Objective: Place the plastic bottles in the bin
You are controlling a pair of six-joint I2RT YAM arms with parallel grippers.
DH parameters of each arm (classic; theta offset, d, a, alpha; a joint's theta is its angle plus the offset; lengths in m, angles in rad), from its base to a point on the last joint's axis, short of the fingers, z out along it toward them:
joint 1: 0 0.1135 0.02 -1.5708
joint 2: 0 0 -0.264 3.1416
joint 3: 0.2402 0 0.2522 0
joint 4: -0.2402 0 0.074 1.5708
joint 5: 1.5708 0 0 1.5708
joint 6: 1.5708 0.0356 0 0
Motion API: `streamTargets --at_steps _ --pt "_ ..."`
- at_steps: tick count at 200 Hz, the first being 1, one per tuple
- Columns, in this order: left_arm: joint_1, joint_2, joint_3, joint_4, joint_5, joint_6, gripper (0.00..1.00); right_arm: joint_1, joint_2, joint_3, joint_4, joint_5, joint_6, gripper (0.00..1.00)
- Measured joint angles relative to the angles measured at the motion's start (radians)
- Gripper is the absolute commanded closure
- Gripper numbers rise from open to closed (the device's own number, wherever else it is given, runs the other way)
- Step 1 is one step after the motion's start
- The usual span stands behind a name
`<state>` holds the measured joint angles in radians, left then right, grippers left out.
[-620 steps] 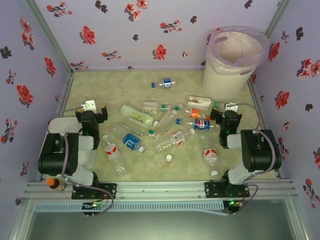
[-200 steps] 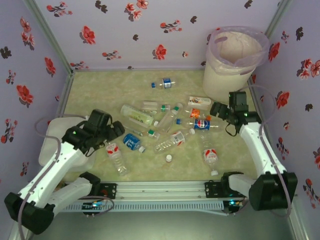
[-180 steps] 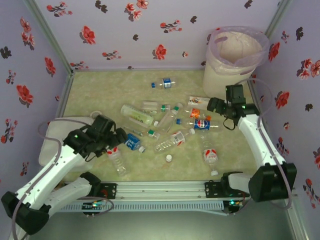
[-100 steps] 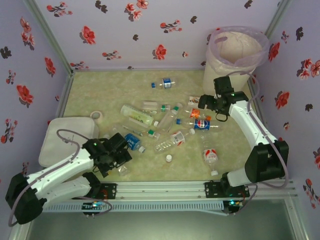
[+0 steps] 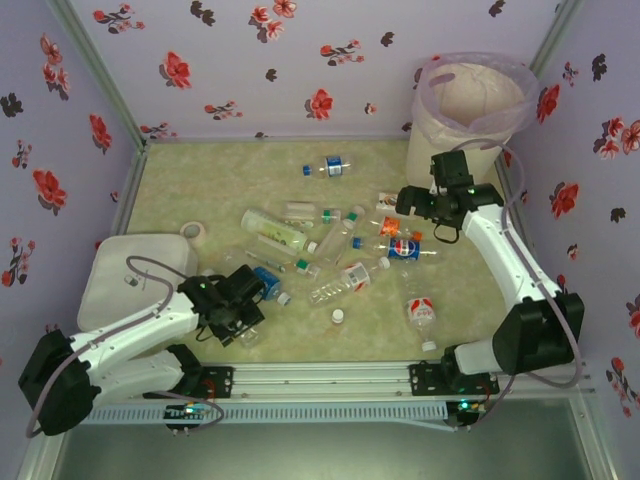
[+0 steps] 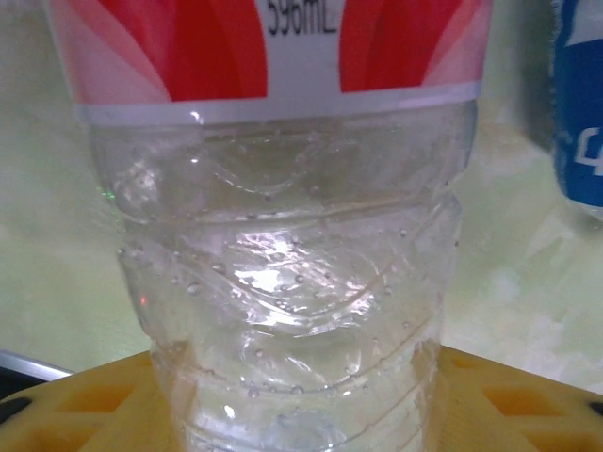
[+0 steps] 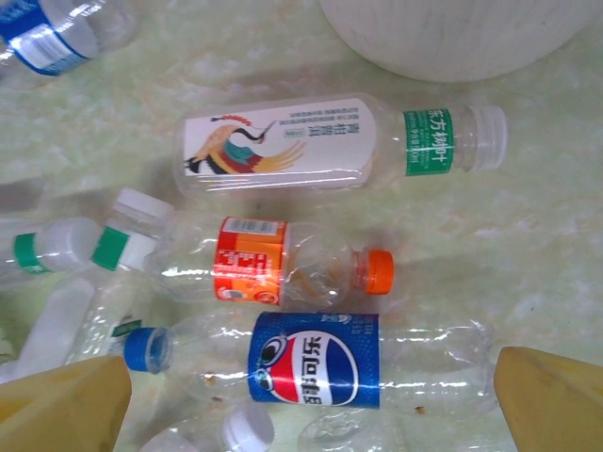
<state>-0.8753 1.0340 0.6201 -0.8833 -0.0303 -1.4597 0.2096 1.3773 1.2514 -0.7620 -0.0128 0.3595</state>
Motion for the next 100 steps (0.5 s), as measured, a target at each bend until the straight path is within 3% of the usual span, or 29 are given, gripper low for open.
streamTargets --at_steps 23,42,73,100 --pt "-0.001 0.013 0.097 -0.068 -0.026 0.032 0.44 0.004 -0.029 0.001 0.006 -0.089 0.002 0.01" --pt "-0.002 0.042 0.282 -0.161 -0.087 0.115 0.45 0.025 -0.049 0.001 0.040 -0.206 0.010 0.01" --pt "0.013 0.132 0.631 -0.178 -0.146 0.396 0.47 0.086 -0.057 0.036 0.113 -0.421 0.040 0.04" --pt "0.030 0.219 0.687 -0.054 -0.112 0.660 0.53 0.142 -0.059 0.063 0.225 -0.536 0.104 0.06"
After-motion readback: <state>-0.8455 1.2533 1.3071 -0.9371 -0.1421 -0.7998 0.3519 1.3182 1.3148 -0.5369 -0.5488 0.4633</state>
